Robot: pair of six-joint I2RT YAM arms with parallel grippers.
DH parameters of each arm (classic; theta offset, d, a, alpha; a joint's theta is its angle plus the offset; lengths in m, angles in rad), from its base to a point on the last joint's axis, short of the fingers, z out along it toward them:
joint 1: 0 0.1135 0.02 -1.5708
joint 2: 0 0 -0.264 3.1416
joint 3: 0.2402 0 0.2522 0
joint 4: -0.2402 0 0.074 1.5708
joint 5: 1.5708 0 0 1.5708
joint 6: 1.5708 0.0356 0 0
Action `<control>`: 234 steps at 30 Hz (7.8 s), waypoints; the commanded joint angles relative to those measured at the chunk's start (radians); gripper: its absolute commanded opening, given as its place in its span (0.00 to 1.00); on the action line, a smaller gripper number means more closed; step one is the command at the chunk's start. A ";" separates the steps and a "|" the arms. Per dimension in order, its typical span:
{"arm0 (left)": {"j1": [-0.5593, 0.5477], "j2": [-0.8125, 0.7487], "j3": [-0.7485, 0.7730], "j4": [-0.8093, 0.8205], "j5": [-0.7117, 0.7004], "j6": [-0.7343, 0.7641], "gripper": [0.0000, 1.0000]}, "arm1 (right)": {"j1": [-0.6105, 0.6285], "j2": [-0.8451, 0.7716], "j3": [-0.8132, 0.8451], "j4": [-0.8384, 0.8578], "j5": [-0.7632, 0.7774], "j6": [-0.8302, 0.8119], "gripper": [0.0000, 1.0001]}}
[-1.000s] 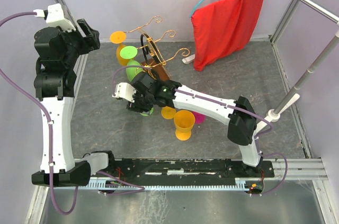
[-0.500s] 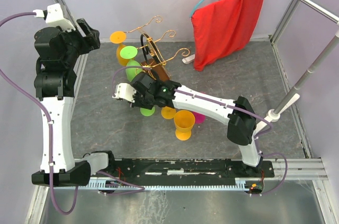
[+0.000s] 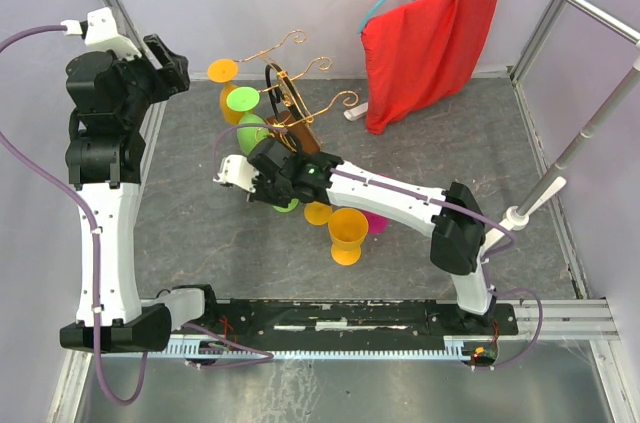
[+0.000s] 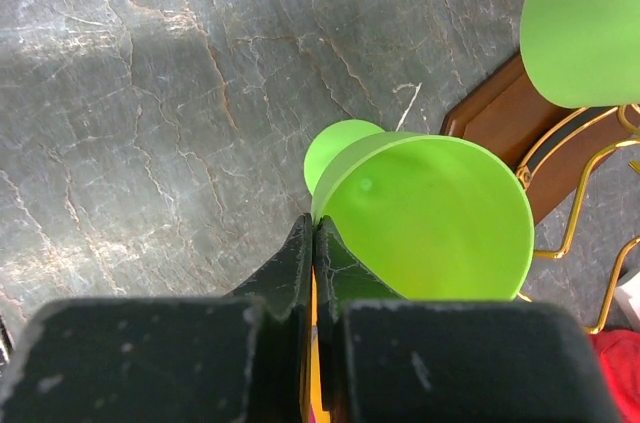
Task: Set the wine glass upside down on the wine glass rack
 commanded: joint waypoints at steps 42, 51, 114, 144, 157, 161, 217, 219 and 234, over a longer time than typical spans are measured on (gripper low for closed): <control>0.005 0.056 -0.008 0.370 0.100 -0.493 0.95 | -0.248 -0.357 -0.018 0.755 -0.107 0.185 0.01; 0.005 0.089 -0.072 0.569 0.196 -0.775 0.82 | -0.259 -0.214 0.011 1.094 -0.068 0.165 0.01; 0.002 0.045 -0.367 0.851 0.150 -1.161 0.46 | -0.061 -0.136 -0.065 1.299 -0.137 0.046 0.01; 0.002 0.067 -0.347 0.899 0.165 -1.097 0.10 | -0.061 -0.183 -0.160 1.324 -0.068 -0.002 0.11; 0.053 0.104 -0.214 0.878 0.164 -0.918 0.03 | -0.061 -0.271 -0.216 1.191 0.001 -0.037 0.38; 0.084 0.136 -0.147 0.856 0.208 -0.830 0.03 | -0.064 -0.314 -0.239 1.107 0.045 -0.031 0.43; -0.513 -0.569 -1.284 1.216 0.107 0.121 0.03 | -0.544 -0.266 0.214 0.133 0.095 0.250 0.51; -0.517 -0.552 -1.310 1.287 0.090 0.125 0.03 | -0.544 -0.270 0.210 0.131 0.099 0.241 0.51; -0.519 -0.353 -1.373 1.582 -0.004 0.167 0.03 | -0.544 -0.321 0.121 0.178 0.123 0.211 0.51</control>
